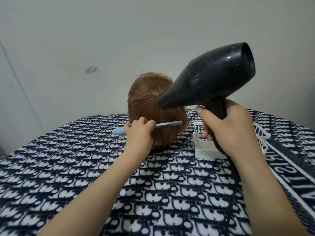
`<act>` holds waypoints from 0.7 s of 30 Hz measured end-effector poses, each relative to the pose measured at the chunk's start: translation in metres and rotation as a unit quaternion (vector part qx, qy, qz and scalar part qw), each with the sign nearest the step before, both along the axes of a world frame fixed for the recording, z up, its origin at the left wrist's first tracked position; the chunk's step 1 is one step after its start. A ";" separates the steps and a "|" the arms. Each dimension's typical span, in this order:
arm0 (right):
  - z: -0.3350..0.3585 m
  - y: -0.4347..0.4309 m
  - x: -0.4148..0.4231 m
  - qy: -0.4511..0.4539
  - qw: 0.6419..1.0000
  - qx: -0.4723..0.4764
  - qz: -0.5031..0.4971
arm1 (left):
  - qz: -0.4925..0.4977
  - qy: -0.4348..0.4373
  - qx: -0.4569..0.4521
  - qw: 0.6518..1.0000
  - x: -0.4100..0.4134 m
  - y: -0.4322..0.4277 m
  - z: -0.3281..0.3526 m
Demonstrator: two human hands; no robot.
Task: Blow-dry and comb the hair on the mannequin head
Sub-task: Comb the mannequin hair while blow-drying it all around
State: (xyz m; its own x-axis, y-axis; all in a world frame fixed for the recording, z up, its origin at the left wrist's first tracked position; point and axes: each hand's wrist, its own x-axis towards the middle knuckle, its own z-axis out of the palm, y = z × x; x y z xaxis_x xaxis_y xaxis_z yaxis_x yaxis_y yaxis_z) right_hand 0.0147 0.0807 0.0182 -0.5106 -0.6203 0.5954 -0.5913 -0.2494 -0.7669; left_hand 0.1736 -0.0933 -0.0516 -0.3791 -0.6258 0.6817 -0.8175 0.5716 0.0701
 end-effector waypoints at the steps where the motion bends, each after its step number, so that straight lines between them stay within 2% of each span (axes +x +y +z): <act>1: 0.000 0.000 -0.001 0.004 1.000 0.004 -0.002 | -0.001 0.003 -0.001 1.000 0.000 0.000 -0.001; 6: 0.000 -0.001 -0.002 0.017 0.999 0.030 -0.003 | 0.001 -0.021 0.001 1.000 -0.001 0.001 -0.002; 10: 0.000 0.000 -0.003 0.004 0.999 0.038 0.017 | -0.002 -0.109 0.032 0.994 0.001 0.005 -0.014; 14: 0.001 0.001 -0.004 0.018 0.999 0.045 -0.012 | 0.005 -0.177 0.087 0.980 0.007 0.011 -0.041; 18: 0.001 0.002 -0.010 0.061 0.993 0.060 -0.081 | 0.006 -0.167 0.102 0.981 0.010 0.017 -0.047; 21: 0.001 0.002 -0.015 0.039 0.994 0.036 -0.091 | -0.005 -0.129 0.084 0.988 0.010 0.026 -0.032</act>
State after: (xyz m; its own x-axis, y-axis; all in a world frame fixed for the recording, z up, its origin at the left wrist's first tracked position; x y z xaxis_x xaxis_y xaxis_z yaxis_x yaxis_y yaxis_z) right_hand -0.0002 0.0824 0.0194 -0.5727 -0.5644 0.5945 -0.6797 -0.0786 -0.7293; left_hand 0.1838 -0.0674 -0.0834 -0.5339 -0.7176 0.4472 -0.8149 0.5778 -0.0455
